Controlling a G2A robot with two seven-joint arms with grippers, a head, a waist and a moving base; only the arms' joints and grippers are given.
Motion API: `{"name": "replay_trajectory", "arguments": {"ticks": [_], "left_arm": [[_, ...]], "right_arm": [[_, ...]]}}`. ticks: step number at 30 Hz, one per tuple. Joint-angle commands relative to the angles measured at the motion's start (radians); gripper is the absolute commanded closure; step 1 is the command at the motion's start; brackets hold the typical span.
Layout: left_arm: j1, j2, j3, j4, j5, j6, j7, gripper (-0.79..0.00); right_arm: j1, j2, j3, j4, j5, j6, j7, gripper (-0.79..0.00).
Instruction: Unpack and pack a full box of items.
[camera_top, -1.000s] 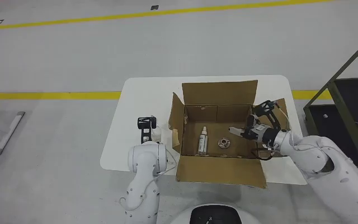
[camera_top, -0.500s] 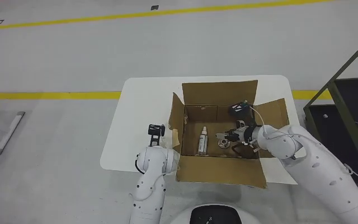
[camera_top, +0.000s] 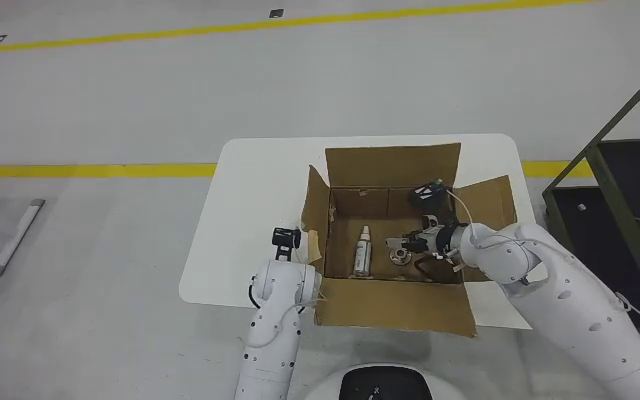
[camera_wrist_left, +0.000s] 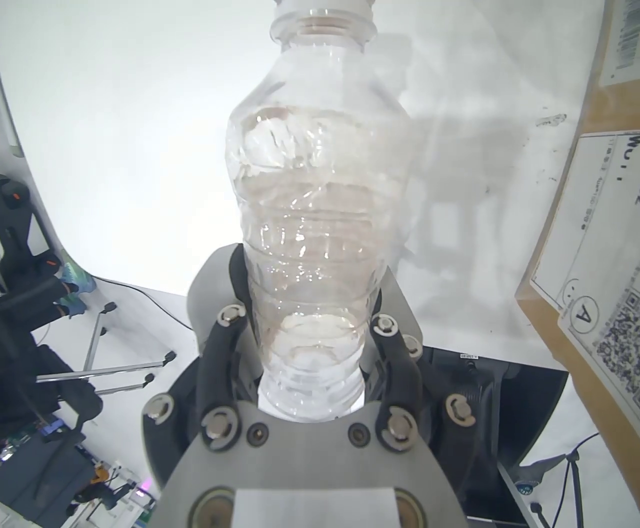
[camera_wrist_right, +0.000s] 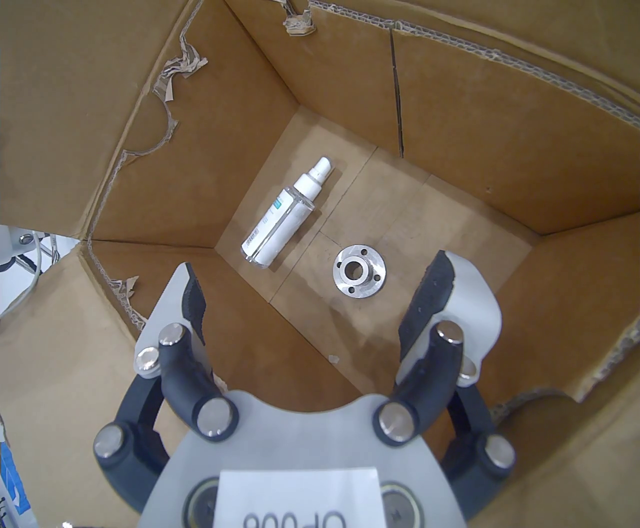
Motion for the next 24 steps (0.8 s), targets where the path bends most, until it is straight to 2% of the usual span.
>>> {"name": "replay_trajectory", "arguments": {"ticks": [1, 8, 13, 18, 24], "left_arm": [[-0.004, 0.000, -0.003, 0.003, -0.018, -0.007, 0.006, -0.785], [0.004, 0.000, -0.008, -0.017, -0.020, 0.010, -0.004, -0.785], [0.018, 0.001, -0.022, -0.070, -0.028, 0.025, -0.007, -0.785], [0.032, 0.003, -0.042, -0.141, -0.061, 0.006, -0.013, -0.785], [0.038, 0.008, -0.071, -0.193, -0.061, 0.011, -0.024, -0.785]], "right_arm": [[0.000, 0.000, 0.000, 0.000, 0.000, 0.000, 0.000, -0.785], [-0.012, -0.001, 0.000, -0.020, -0.001, 0.007, -0.014, -0.785], [0.015, -0.014, -0.010, -0.032, 0.105, 0.055, 0.021, -0.785], [0.129, -0.044, -0.103, 0.050, 0.202, 0.130, 0.162, -0.785], [0.256, -0.096, -0.232, 0.206, 0.236, 0.212, 0.176, -0.785]]}}
